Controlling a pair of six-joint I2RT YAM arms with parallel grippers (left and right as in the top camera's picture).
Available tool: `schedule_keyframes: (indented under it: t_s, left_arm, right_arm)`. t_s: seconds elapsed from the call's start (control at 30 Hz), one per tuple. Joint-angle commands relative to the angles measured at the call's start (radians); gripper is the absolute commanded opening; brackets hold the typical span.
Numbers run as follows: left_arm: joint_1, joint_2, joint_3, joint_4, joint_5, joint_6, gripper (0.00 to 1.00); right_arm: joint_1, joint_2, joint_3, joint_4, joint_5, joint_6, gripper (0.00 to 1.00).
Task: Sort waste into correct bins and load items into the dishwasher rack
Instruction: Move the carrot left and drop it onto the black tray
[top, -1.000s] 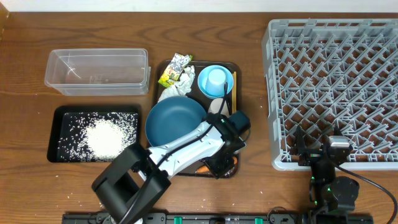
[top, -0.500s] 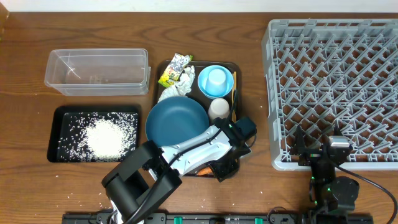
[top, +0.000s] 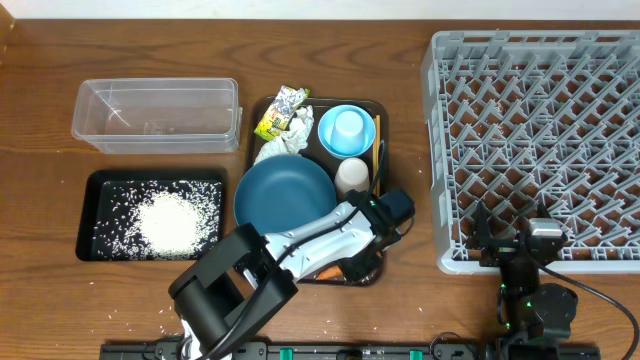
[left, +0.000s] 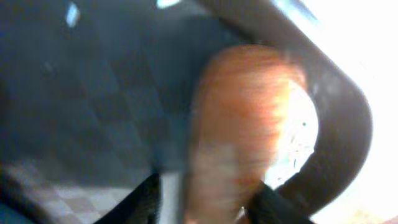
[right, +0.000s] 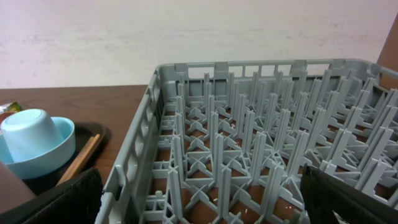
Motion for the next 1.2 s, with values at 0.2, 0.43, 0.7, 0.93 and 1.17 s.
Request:
schedule_keyframes:
  t_s: [0.2, 0.43, 0.7, 0.93, 1.17]
  left_arm:
    - [0.005, -0.004, 0.002, 0.012, -0.029, -0.098, 0.09]
    - [0.011, -0.122, 0.018, -0.007, -0.029, -0.162, 0.06]
    - [0.124, -0.439, 0.035, -0.038, -0.061, -0.220, 0.06]
    - [0.467, -0.631, 0.035, -0.106, -0.186, -0.371, 0.06]
    - [0.889, -0.623, -0.022, -0.128, -0.185, -0.505, 0.06]
  right_arm:
    - [-0.003, -0.005, -0.001, -0.004, 0.000, 0.003, 0.99]
    - [-0.003, -0.005, -0.001, -0.004, 0.000, 0.003, 0.99]
    - [-0.003, -0.005, -0.001, -0.004, 0.000, 0.003, 0.99]
    - [-0.003, -0.005, -0.001, -0.004, 0.000, 0.003, 0.99]
    - [-0.003, -0.005, -0.001, -0.004, 0.000, 0.003, 0.99]
